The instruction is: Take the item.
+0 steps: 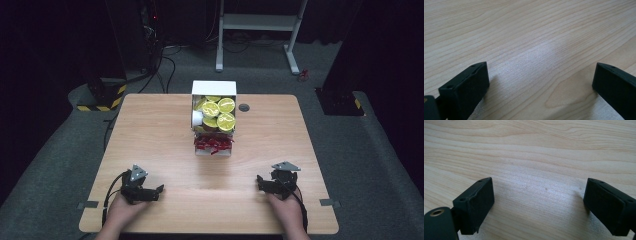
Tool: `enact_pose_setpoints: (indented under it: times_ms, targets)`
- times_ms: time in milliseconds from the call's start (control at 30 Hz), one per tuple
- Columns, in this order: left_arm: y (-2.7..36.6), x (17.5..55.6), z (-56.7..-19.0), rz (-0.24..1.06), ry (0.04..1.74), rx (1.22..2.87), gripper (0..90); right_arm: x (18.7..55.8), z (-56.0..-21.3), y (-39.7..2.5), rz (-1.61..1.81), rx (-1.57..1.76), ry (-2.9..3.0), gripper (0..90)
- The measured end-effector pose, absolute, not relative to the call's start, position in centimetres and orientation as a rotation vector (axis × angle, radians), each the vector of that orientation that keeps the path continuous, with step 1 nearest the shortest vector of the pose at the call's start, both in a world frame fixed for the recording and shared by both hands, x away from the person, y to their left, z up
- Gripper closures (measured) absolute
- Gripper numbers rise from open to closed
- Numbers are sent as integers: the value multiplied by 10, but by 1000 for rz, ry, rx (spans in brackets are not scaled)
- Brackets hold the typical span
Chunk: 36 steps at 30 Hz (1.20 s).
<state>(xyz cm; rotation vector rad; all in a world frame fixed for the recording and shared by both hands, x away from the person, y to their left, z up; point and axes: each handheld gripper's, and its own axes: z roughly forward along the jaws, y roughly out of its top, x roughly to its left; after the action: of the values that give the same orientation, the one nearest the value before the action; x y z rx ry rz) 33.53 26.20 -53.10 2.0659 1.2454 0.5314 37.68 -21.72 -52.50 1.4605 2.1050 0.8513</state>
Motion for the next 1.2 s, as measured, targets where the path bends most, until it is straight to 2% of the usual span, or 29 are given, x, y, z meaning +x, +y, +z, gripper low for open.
enact_pose_setpoints:
  times_ms: [533,633,800,1000,1200]
  targets:
    - [262,335,-531,530,1249,2063,13,376,-525,-218,856,1449,2112,103]
    - [262,335,-531,531,1249,2063,13,375,-524,-218,860,1454,2117,147]
    - [263,335,-531,535,1253,2068,14,372,-519,-219,929,1432,2112,163]
    - [263,336,-531,532,1254,2066,9,369,-482,-221,1128,1387,2075,253]
    - [262,337,-531,527,1254,2068,7,371,-453,-218,1213,1342,2050,264]
